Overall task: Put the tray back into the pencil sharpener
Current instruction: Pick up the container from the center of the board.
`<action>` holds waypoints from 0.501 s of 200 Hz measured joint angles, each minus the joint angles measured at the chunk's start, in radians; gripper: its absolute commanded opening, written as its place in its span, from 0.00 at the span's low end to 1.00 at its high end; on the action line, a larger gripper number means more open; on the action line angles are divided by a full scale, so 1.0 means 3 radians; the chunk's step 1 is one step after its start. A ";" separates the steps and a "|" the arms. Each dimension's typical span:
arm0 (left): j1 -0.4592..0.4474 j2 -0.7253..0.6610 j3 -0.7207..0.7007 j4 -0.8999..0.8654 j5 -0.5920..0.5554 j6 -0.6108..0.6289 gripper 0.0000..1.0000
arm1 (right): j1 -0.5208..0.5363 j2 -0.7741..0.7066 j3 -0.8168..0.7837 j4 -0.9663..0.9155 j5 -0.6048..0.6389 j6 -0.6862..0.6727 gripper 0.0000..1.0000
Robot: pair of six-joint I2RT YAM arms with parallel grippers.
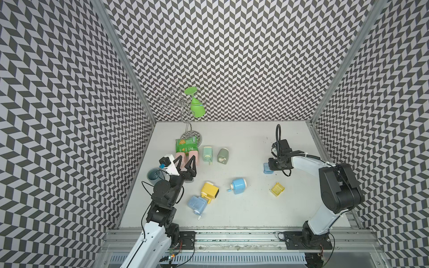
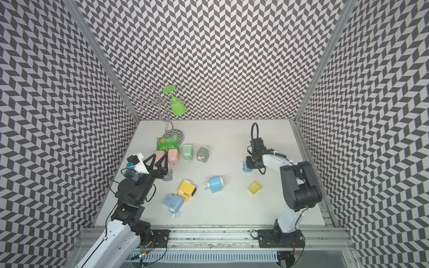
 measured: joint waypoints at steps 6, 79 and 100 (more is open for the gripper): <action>0.0000 0.0000 0.0000 0.0000 0.0004 0.0000 0.78 | 0.0003 0.0009 0.0000 -0.0005 0.0000 0.0000 0.17; 0.0000 -0.0004 0.0000 0.0022 0.0008 -0.0013 0.78 | 0.0005 -0.0212 0.0023 -0.0014 0.0013 -0.0061 0.00; 0.0001 -0.0004 0.0000 0.0042 0.0014 -0.0014 0.78 | 0.0006 -0.0398 0.0234 -0.0017 -0.0043 -0.0239 0.00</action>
